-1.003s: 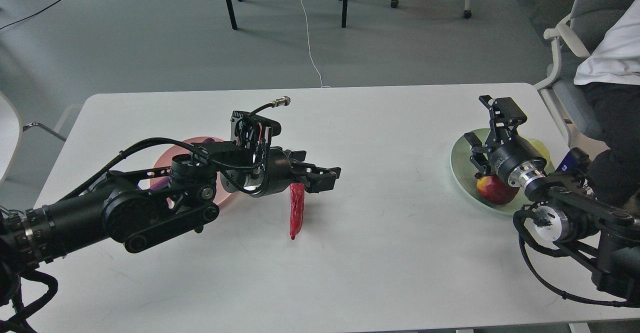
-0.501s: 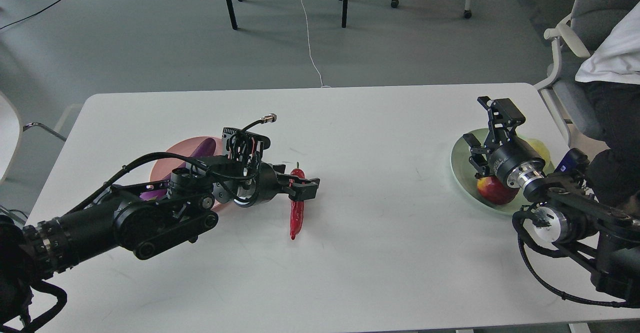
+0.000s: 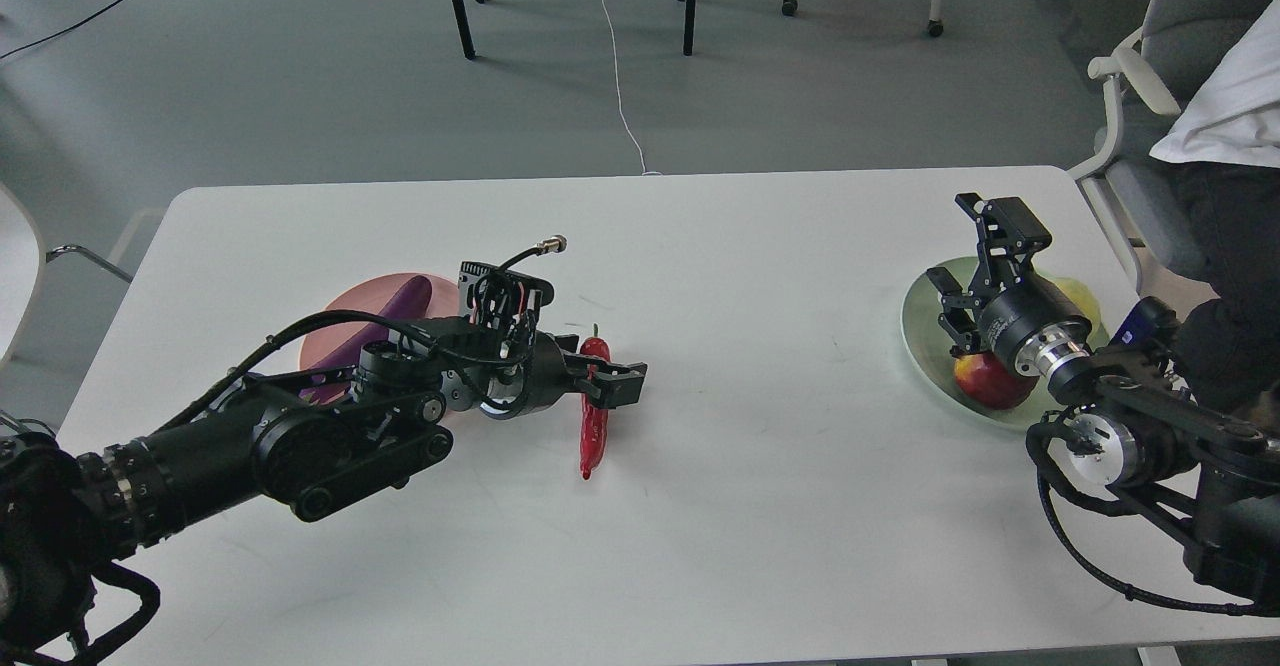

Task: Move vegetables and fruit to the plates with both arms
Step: 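Grasp the red chili with the left gripper and place it on the pink plate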

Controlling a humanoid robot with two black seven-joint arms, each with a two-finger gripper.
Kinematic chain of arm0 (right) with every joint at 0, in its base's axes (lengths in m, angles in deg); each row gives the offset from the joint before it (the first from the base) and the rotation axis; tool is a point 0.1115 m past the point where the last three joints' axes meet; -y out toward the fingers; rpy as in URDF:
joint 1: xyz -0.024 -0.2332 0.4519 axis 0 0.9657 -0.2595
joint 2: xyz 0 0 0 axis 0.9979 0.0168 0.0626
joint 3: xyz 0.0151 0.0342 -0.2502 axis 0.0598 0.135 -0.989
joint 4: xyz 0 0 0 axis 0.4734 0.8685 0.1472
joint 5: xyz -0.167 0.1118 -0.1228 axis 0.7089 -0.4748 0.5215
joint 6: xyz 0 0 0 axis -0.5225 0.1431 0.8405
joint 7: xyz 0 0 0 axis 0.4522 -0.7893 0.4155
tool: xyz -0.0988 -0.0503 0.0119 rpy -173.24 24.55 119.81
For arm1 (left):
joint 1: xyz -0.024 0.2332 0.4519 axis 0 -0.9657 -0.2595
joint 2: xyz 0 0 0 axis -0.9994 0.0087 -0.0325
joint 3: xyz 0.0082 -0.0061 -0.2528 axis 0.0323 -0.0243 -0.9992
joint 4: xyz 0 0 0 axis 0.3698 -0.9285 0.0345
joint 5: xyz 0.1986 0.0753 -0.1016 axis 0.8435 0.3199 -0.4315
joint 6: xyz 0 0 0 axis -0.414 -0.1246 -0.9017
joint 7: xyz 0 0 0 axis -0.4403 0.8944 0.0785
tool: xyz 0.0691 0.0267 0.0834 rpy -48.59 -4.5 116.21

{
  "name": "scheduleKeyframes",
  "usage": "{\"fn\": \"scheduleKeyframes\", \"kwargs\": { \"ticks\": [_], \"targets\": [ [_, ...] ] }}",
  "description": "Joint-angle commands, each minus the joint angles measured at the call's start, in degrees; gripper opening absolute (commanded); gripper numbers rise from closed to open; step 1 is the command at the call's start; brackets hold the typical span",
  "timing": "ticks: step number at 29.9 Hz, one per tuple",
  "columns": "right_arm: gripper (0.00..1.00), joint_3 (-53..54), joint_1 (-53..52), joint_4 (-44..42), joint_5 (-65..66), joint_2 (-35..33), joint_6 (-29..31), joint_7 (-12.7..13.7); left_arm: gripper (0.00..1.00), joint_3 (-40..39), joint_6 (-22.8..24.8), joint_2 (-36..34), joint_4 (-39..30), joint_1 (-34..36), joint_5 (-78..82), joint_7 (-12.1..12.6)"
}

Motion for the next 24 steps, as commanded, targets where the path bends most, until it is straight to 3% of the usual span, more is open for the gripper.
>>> {"fn": "scheduleKeyframes", "kwargs": {
  "ticks": [1,5,7,9,10,14,19,24],
  "targets": [
    [0.98,0.1,0.1,0.1,0.0,-0.2,0.0,0.0,0.98,0.2,0.0,0.1,0.8,-0.5,0.9,-0.1],
    [0.98,0.0,0.1,0.1,0.0,-0.1,0.0,0.0,0.9,0.2,0.0,-0.1,1.2,-1.2,1.6,-0.1],
    [0.98,0.0,0.1,0.1,0.0,-0.1,-0.1,0.0,0.68,0.2,0.6,-0.3,1.2,-1.3,1.6,-0.1],
    [0.98,0.0,0.1,0.0,0.0,-0.2,-0.1,0.0,0.35,0.1,1.3,-0.1,1.2,-1.2,1.7,-0.1],
    [0.98,0.0,0.1,0.1,0.0,-0.2,-0.1,0.0,0.26,0.1,1.3,0.0,1.2,-1.2,1.7,0.2],
    [0.98,0.0,0.4,0.1,0.0,-0.2,-0.1,0.0,0.12,-0.1,1.4,0.4,1.2,-0.9,2.5,0.2],
    [0.98,0.0,0.5,0.0,0.0,-0.2,-0.1,0.0,0.1,-0.8,1.4,0.1,-0.3,0.3,2.4,0.0],
    [0.98,0.0,0.4,0.0,0.0,0.2,-0.1,0.0,0.1,-0.8,2.6,-2.2,-4.4,6.1,2.0,-0.4]
  ]
}}
